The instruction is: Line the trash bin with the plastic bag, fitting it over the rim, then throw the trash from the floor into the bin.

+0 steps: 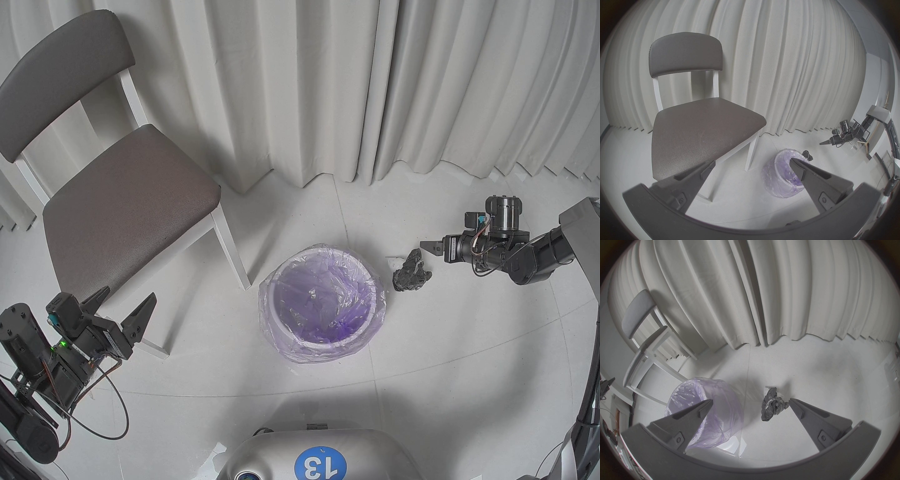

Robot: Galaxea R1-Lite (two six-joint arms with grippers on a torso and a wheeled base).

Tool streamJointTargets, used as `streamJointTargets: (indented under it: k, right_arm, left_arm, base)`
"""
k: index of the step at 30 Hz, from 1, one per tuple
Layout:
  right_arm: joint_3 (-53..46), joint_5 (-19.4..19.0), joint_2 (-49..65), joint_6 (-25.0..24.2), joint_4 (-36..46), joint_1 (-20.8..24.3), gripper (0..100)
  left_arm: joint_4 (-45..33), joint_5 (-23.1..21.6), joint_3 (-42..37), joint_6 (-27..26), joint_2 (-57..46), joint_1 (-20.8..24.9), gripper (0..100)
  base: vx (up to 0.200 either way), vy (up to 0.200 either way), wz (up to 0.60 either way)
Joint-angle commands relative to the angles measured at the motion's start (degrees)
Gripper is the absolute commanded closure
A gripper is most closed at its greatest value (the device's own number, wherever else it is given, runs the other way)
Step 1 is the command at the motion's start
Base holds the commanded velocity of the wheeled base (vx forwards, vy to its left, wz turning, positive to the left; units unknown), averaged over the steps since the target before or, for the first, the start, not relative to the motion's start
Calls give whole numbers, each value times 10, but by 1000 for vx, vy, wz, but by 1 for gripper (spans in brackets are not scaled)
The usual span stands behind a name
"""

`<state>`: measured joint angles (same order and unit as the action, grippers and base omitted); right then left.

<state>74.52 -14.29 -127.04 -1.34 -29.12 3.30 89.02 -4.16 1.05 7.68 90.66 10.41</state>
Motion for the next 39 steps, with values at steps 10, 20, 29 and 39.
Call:
streamJointTargets:
  k: [10,20,29,39]
  right_arm:
    - [42,13,-59,10,-8,0,0]
    - [113,80,-145,11,-10,10,0]
    - [203,93,-241,12,-2,6,0]
    - [301,106,-319,-15,19,4,0]
  left_arm:
    - [8,4,-10,30,-24,14,0]
    - [5,6,-10,34,-24,22,0]
    - [1,31,-10,34,-11,48,0]
    - [2,74,-10,35,14,69,0]
  base:
    - [100,0,0]
    - [0,0,0]
    - [0,0,0]
    - [0,0,0]
